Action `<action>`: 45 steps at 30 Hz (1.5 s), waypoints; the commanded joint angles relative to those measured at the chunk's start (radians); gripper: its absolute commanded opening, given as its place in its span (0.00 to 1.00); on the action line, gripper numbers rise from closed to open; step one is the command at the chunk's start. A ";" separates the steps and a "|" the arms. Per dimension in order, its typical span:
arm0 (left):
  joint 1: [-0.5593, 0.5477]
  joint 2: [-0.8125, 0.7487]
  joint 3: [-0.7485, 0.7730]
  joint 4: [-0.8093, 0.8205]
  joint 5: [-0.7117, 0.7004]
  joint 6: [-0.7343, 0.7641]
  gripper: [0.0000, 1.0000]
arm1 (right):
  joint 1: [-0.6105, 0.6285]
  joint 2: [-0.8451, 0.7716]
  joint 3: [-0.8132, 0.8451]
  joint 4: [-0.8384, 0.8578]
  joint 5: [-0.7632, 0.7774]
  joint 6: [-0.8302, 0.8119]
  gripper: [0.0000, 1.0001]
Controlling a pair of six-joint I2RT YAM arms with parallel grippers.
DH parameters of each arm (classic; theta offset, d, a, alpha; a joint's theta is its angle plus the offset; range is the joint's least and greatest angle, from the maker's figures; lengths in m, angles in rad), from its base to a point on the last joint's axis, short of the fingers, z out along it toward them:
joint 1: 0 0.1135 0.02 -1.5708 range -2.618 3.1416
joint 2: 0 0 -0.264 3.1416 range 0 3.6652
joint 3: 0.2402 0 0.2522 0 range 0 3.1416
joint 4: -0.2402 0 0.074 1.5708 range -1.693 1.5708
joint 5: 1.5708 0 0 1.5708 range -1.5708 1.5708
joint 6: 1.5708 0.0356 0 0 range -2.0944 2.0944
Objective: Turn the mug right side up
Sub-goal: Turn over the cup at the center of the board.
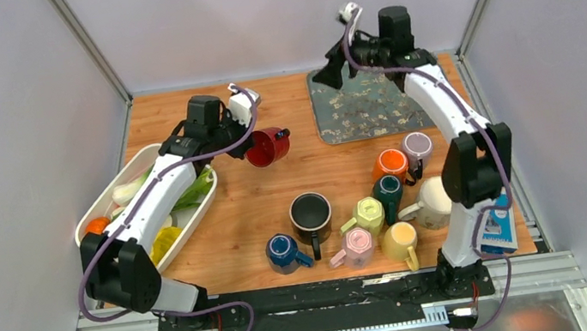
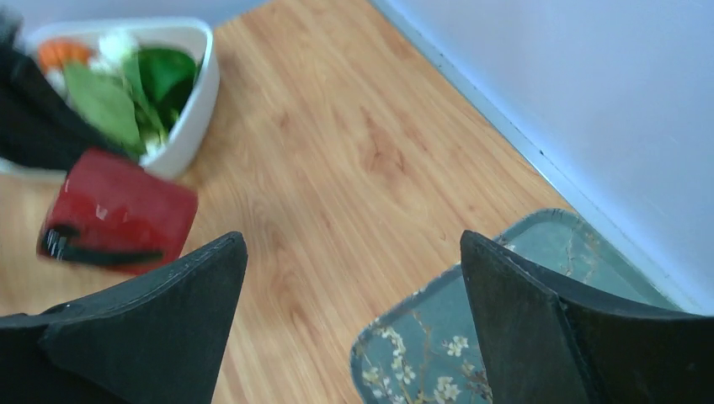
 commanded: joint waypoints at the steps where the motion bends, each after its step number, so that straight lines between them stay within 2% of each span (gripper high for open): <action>1: 0.003 0.014 0.088 0.028 -0.053 -0.041 0.00 | 0.124 -0.275 -0.288 0.109 0.042 -0.571 1.00; 4: 0.004 0.046 0.117 0.038 -0.079 -0.079 0.00 | 0.210 -0.384 -0.487 0.076 0.120 -0.879 1.00; 6: 0.004 0.083 0.143 0.032 -0.099 -0.096 0.00 | 0.284 -0.396 -0.539 -0.041 0.207 -1.086 1.00; 8: 0.004 0.127 0.184 0.008 -0.120 -0.106 0.00 | 0.338 -0.381 -0.562 -0.118 0.295 -1.194 0.99; 10: 0.003 0.191 0.232 -0.029 -0.130 -0.106 0.00 | 0.376 -0.356 -0.573 -0.131 0.379 -1.186 0.96; 15: 0.003 0.270 0.320 -0.106 -0.148 -0.096 0.00 | 0.387 -0.265 -0.502 -0.132 0.418 -1.104 0.88; 18: 0.001 0.275 0.329 -0.119 -0.137 -0.073 0.00 | 0.388 -0.224 -0.456 -0.132 0.436 -1.090 0.88; 24: -0.015 0.334 0.421 -0.280 -0.120 0.004 0.00 | 0.397 -0.162 -0.374 -0.133 0.431 -1.079 0.86; 29: -0.014 0.387 0.493 -0.384 -0.066 0.003 0.00 | 0.414 -0.120 -0.350 -0.141 0.429 -1.139 0.84; 35: -0.016 0.392 0.511 -0.392 -0.072 -0.025 0.00 | 0.436 -0.081 -0.324 -0.208 0.416 -1.221 0.71; 37: -0.015 0.392 0.521 -0.393 -0.087 -0.028 0.00 | 0.443 -0.068 -0.312 -0.237 0.406 -1.227 0.64; 41: -0.017 0.403 0.546 -0.392 -0.130 -0.032 0.00 | 0.447 -0.043 -0.293 -0.270 0.387 -1.230 0.57; 45: -0.016 0.411 0.560 -0.392 -0.121 -0.028 0.00 | 0.457 0.014 -0.227 -0.324 0.398 -1.228 0.45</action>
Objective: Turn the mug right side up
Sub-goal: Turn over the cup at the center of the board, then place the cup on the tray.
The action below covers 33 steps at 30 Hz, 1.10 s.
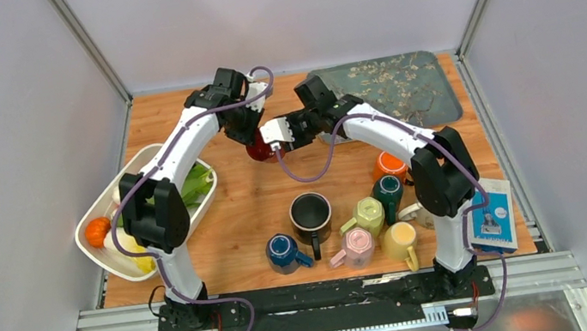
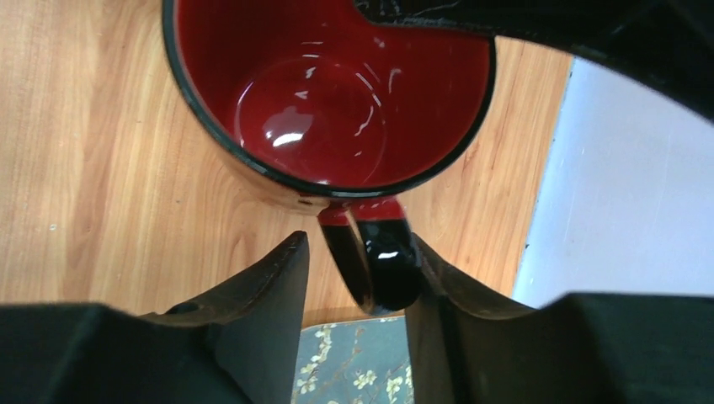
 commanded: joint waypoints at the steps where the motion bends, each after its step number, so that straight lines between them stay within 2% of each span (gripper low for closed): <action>1: -0.001 -0.013 0.082 0.052 0.020 -0.016 0.00 | 0.021 0.061 0.093 -0.091 -0.027 -0.024 0.42; 7: -0.001 -0.012 0.088 0.054 0.054 -0.038 0.00 | 0.038 0.108 0.133 -0.115 -0.019 -0.032 0.37; 15: 0.000 -0.003 0.101 0.064 0.039 -0.068 0.00 | 0.039 0.127 0.148 -0.167 -0.009 -0.058 0.02; 18: 0.000 -0.002 0.099 0.066 0.032 -0.087 0.00 | 0.035 0.129 0.151 -0.166 -0.011 -0.022 0.00; 20: 0.000 -0.004 0.093 0.063 0.027 -0.091 0.08 | 0.028 0.132 0.156 -0.158 -0.011 0.042 0.00; 21: 0.001 -0.005 0.089 0.063 0.018 -0.094 0.23 | 0.021 0.129 0.152 -0.146 -0.012 0.087 0.00; 23: 0.009 -0.008 0.081 0.062 0.006 -0.120 0.39 | 0.001 0.115 0.118 -0.103 -0.025 0.158 0.00; 28: 0.084 -0.057 0.050 0.089 0.025 -0.209 0.50 | -0.041 0.050 -0.013 0.035 -0.050 0.315 0.00; 31: 0.175 -0.108 -0.004 0.173 0.159 -0.277 0.56 | -0.076 0.026 -0.050 0.121 -0.067 0.466 0.00; 33: 0.220 -0.154 -0.080 0.233 0.208 -0.311 0.64 | -0.105 0.024 -0.050 0.161 -0.072 0.575 0.00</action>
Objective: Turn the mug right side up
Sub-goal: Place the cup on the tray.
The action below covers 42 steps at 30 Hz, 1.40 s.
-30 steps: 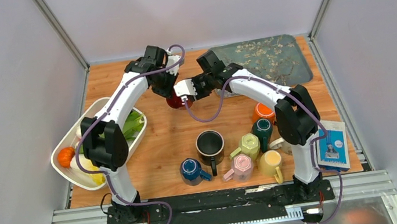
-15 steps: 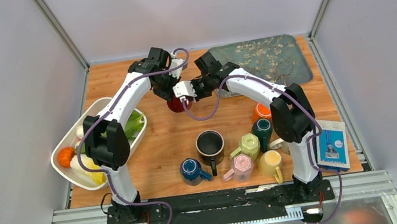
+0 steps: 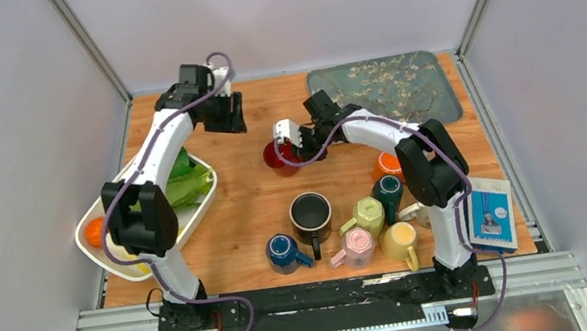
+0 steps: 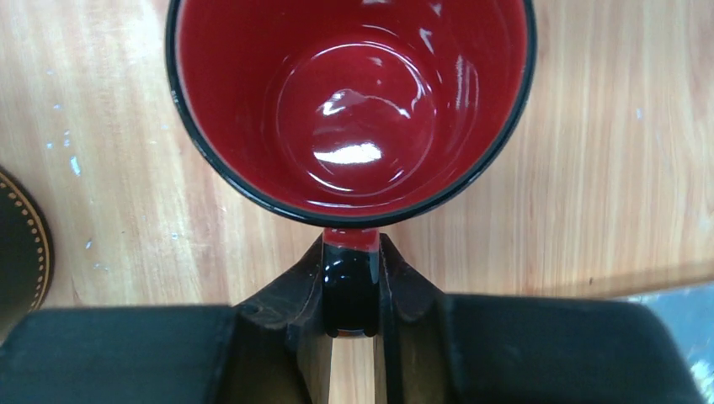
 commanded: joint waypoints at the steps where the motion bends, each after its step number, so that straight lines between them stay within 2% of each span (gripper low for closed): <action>1: 0.106 -0.163 -0.096 0.154 0.141 -0.132 0.65 | -0.076 -0.090 0.018 0.219 -0.052 0.310 0.00; 5: 0.125 -0.209 -0.171 0.225 0.134 -0.132 0.66 | -0.154 -0.077 0.035 0.345 -0.007 0.522 0.00; 9: 0.125 -0.206 -0.190 0.224 0.150 -0.144 0.64 | -0.231 -0.004 0.135 0.402 0.066 0.694 0.00; 14: 0.125 -0.215 -0.213 0.234 0.148 -0.139 0.62 | -0.279 0.093 0.254 0.462 0.219 0.829 0.00; 25: 0.125 -0.254 -0.248 0.243 0.133 -0.083 0.61 | -0.326 0.272 0.454 0.500 0.179 0.700 0.00; 32: 0.125 -0.267 -0.273 0.243 0.127 -0.074 0.60 | -0.347 0.350 0.548 0.500 0.191 0.733 0.00; 42: 0.124 -0.258 -0.272 0.242 0.132 -0.079 0.60 | -0.342 0.401 0.543 0.516 0.307 0.795 0.00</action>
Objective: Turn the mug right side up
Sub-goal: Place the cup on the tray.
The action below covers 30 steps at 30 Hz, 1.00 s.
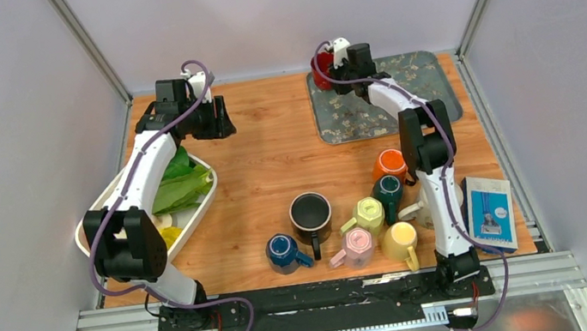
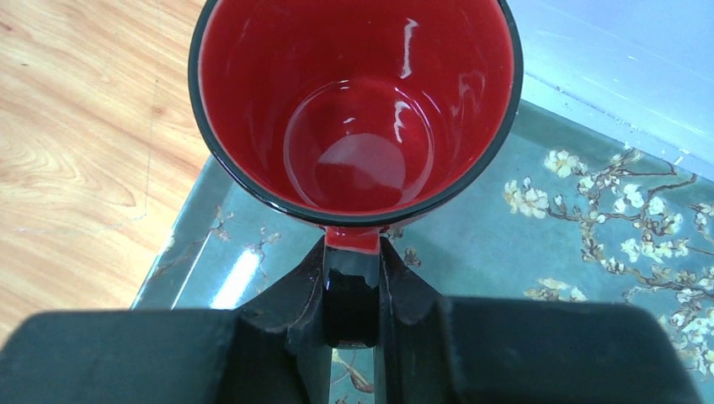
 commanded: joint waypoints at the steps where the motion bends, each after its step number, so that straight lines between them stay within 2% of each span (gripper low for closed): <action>1: -0.001 -0.029 0.000 0.024 0.012 0.010 0.60 | 0.008 0.013 0.069 0.125 0.044 0.047 0.00; 12: -0.001 -0.024 -0.013 0.036 0.019 -0.002 0.60 | 0.022 0.031 0.059 0.129 0.051 0.078 0.03; 16: -0.002 -0.018 -0.012 0.035 0.029 -0.010 0.60 | 0.028 0.046 0.068 0.134 0.070 0.079 0.14; 21: -0.007 -0.012 -0.011 0.037 0.036 -0.014 0.59 | 0.031 0.038 0.067 0.135 0.081 0.082 0.22; 27: -0.014 -0.011 -0.009 0.044 0.058 -0.011 0.60 | 0.023 -0.052 0.004 0.101 0.081 0.075 0.65; 30: -0.018 -0.011 -0.011 0.057 0.058 -0.011 0.61 | 0.013 -0.122 -0.043 0.059 -0.004 0.067 0.79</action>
